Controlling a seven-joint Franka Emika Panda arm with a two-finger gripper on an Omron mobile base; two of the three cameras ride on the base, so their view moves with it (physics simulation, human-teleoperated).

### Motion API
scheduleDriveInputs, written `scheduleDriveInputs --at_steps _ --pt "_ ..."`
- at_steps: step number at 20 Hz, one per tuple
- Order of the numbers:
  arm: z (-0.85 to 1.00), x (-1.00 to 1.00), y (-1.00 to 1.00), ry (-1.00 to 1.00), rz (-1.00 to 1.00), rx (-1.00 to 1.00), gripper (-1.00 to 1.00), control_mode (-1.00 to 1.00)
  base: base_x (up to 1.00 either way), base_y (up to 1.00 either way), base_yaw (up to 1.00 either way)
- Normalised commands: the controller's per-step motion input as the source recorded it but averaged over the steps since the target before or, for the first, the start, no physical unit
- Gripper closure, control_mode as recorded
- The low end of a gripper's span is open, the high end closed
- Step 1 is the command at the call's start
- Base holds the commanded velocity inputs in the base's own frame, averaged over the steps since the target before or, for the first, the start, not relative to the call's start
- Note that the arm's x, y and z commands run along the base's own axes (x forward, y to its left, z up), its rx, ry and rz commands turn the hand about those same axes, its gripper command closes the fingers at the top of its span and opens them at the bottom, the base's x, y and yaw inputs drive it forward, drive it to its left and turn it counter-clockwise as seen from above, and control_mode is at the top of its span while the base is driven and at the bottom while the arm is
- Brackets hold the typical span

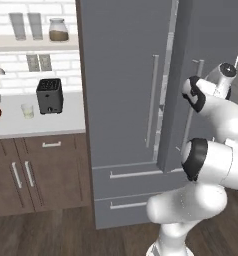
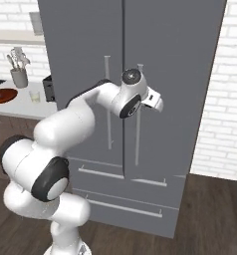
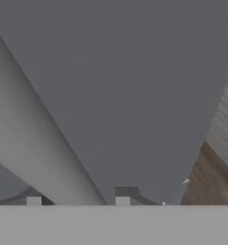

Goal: Grab a lemon wedge from the fridge and one ice cube from the ice bowl, and put them in the glass of lemonade.

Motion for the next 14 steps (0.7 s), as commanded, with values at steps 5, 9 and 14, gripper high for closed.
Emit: scheduleDriveInputs --at_steps 5,9,14 --pt "0.25 -0.94 -0.87 -0.08 -0.15 0.13 1.0 -1.0 0.0 0.0 0.0" --pt "0.2 -0.87 -0.89 -0.08 -0.15 0.12 1.0 -1.0 0.0 0.0 0.0" --pt "0.12 -0.74 -0.86 -0.05 -0.17 0.09 1.0 -1.0 0.0 0.0 0.0"
